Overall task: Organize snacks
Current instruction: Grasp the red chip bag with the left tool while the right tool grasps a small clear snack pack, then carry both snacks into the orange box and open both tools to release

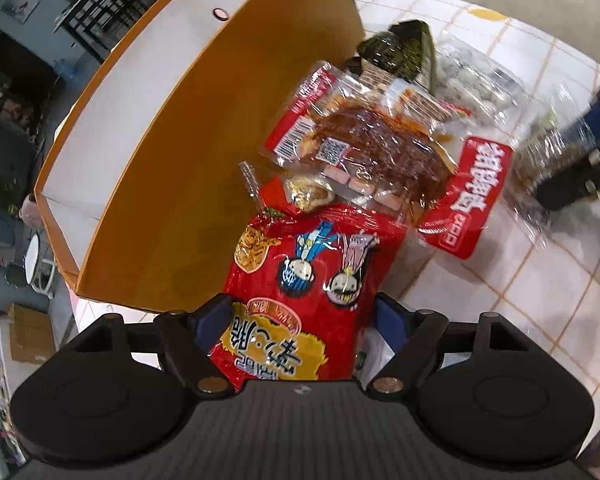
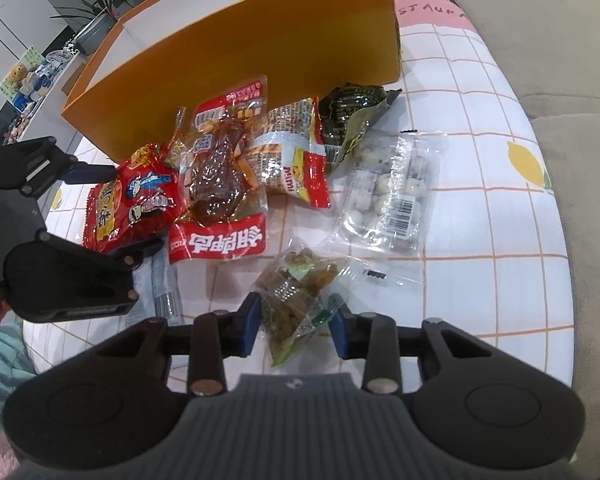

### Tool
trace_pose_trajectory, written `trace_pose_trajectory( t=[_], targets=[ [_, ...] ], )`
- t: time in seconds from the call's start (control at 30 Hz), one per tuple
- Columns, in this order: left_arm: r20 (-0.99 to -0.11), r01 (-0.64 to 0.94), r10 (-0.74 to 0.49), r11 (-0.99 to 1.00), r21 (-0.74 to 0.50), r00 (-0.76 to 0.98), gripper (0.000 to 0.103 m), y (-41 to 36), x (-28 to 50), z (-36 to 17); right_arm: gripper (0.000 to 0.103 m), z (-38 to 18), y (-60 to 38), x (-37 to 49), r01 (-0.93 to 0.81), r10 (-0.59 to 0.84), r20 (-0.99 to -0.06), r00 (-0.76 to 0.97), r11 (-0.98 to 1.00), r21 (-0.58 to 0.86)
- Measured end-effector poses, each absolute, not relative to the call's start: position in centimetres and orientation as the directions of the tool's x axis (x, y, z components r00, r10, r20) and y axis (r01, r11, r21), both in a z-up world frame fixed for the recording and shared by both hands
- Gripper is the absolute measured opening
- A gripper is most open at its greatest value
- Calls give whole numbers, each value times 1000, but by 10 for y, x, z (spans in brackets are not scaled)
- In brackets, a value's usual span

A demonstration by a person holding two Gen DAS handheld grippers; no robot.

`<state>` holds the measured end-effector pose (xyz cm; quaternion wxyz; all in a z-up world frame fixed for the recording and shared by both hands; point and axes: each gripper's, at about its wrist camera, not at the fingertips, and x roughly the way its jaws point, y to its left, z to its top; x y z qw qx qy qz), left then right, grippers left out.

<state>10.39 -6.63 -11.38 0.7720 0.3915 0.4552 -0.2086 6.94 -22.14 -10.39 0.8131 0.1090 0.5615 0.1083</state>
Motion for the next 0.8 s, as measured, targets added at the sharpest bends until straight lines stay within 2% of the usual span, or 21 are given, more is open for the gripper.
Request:
trace_pose_trajectory(
  t=[0.1, 0.3, 0.4, 0.5, 0.63, 0.67, 0.8],
  targets=[
    [-869, 662, 36, 632, 402, 494, 91, -69, 112, -114, 33, -104, -222, 70, -53, 301, -889, 345, 952, 302],
    [-858, 612, 75, 669, 422, 509, 65, -68, 115, -108, 33, -104, -222, 68, -53, 298, -889, 347, 953, 299],
    [-855, 583, 72, 702, 409, 513, 59, -67, 111, -100, 32, -103, -223, 68, -50, 297, -890, 347, 953, 299],
    [-844, 537, 70, 742, 400, 531, 48, -63, 103, -89, 30, -101, -223, 67, -55, 299, -888, 351, 953, 299],
    [-830, 479, 48, 797, 368, 556, 42, -57, 93, -74, 30, -97, -223, 64, -64, 297, -885, 358, 954, 294],
    [-825, 466, 40, 809, 358, 563, 35, -56, 90, -69, 29, -96, -223, 63, -64, 295, -886, 358, 954, 292],
    [-806, 410, 9, 858, 310, 592, 33, -48, 79, -46, 28, -93, -225, 60, -61, 297, -884, 362, 953, 296]
  ],
)
